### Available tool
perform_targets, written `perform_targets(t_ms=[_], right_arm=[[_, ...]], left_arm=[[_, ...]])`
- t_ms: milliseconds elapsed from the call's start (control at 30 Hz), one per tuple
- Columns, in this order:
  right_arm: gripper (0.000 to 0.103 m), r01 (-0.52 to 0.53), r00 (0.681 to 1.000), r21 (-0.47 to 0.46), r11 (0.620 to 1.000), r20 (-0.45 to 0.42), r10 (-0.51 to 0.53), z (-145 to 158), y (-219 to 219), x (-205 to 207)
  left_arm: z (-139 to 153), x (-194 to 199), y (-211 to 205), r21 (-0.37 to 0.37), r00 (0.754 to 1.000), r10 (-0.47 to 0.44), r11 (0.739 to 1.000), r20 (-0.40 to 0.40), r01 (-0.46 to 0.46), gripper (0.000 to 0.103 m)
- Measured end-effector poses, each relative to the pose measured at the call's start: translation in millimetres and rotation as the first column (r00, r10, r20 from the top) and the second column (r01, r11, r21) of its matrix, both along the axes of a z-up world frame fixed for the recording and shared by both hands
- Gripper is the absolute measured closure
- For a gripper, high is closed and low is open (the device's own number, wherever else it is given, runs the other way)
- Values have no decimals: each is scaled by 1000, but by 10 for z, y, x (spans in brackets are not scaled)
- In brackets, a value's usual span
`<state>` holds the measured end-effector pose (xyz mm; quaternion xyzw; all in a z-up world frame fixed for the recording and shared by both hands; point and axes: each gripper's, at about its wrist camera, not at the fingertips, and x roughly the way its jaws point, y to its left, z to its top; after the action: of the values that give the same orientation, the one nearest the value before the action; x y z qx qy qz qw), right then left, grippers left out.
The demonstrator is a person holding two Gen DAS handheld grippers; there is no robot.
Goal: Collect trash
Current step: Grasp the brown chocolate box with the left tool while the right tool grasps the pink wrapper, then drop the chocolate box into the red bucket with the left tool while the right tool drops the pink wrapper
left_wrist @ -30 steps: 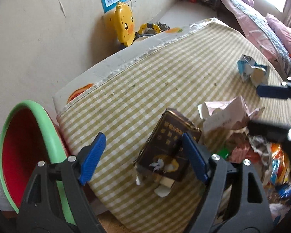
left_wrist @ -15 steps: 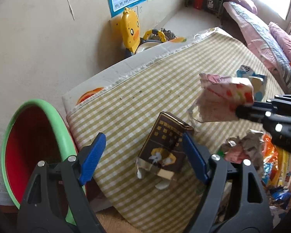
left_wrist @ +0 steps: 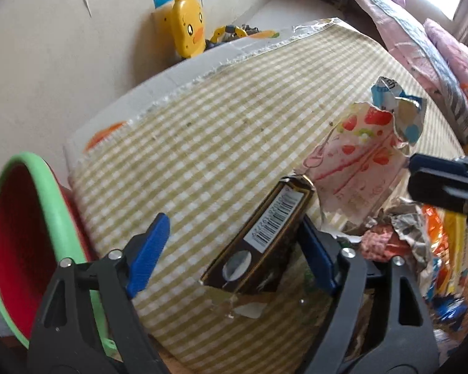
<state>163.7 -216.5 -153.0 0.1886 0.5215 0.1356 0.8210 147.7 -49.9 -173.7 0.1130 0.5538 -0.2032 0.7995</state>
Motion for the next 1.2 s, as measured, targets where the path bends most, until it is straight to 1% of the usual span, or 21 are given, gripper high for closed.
perform_targets(t_ms=[33,67,133,167,200,233,300,367,400,433,467,500,533,567,600,633,700,800,933,1100,1200], right_arm=[[46,6,1000,-10,1000,1,-6,-6,1,24],[42,16,1000,-23,1000,4,-16,-12,-2,49],[39,40,999,-27,999,5,-40,-26,-25,88],[37,52,999,-19,998,1,-52,-43,-46,112],[30,65,998,-7,998,-11,-65,-74,-60,161],[28,67,997,9,998,-25,-67,-117,-65,211],[28,50,996,22,998,-72,-48,-220,-44,297],[29,22,991,2,1000,-132,-22,-349,14,373],[33,17,989,0,1000,-144,-17,-396,32,376],[46,18,989,12,1000,-150,-16,-425,35,361],[49,27,989,22,999,-147,-23,-435,28,343],[64,35,990,36,999,-134,-30,-423,15,316],[78,39,991,46,998,-129,-33,-415,2,291],[80,48,992,52,998,-122,-41,-396,-20,263],[87,55,993,53,997,-109,-49,-363,-38,231],[91,59,994,52,997,-99,-54,-333,-56,210],[94,77,995,51,996,-69,-73,-242,-74,155],[95,109,994,38,993,-15,-109,-44,-99,45],[95,140,987,25,990,74,-141,279,-81,-127],[95,174,971,-5,985,169,-170,652,73,-403],[95,183,962,-28,983,212,-173,843,192,-567]], left_arm=[[-3,-7,-3,1,1000,-1,1000,-5,1,27],[-9,-22,-19,16,1000,-6,1000,-2,6,27],[22,-69,-18,34,1000,-9,999,20,9,27],[35,-81,0,29,1000,-6,1000,24,6,26],[30,-88,18,21,1000,-3,1000,18,3,25],[13,-80,29,20,1000,-3,1000,9,2,25],[-52,-71,45,24,1000,3,1000,-12,-2,25],[-43,-69,45,18,1000,3,1000,-9,-3,25],[-38,-72,42,15,1000,0,1000,-10,0,28],[-38,-74,41,12,1000,-3,1000,-12,3,33],[-39,-79,37,19,1000,-3,1000,-8,3,44],[-27,-88,38,35,1000,1,999,10,-2,60],[-19,-88,49,37,1000,5,999,17,-5,69],[-9,-81,67,31,1000,13,999,15,-14,79],[-2,-75,89,19,1000,24,1000,6,-24,79],[9,-71,123,-4,999,42,999,-6,-42,79],[46,-101,178,-17,998,67,998,2,-67,80],[188,-210,254,-16,995,90,996,48,-89,80],[501,-385,380,-29,984,122,992,131,-119,80],[913,-603,598,-58,960,170,985,222,-162,79],[1070,-689,713,-72,947,192,981,256,-179,79]])
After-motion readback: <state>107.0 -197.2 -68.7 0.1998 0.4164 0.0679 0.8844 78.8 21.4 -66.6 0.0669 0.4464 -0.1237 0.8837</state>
